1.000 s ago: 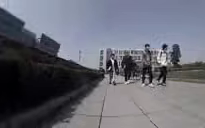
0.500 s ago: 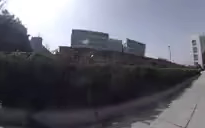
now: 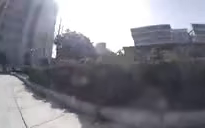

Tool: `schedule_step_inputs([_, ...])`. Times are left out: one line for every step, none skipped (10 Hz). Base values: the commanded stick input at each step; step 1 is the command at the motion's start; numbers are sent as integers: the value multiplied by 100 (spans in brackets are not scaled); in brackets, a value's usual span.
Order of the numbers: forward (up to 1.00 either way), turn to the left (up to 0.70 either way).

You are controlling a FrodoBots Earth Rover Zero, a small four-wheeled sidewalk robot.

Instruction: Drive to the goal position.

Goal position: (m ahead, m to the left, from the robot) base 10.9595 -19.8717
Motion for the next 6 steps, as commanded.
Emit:
schedule_step_inputs([-5, -70])
schedule_step_inputs([-5, -70])
schedule_step_inputs([-5, -70])
schedule_step_inputs([-5, -62])
schedule_step_inputs([-5, -6])
schedule_step_inputs([-5, -5])
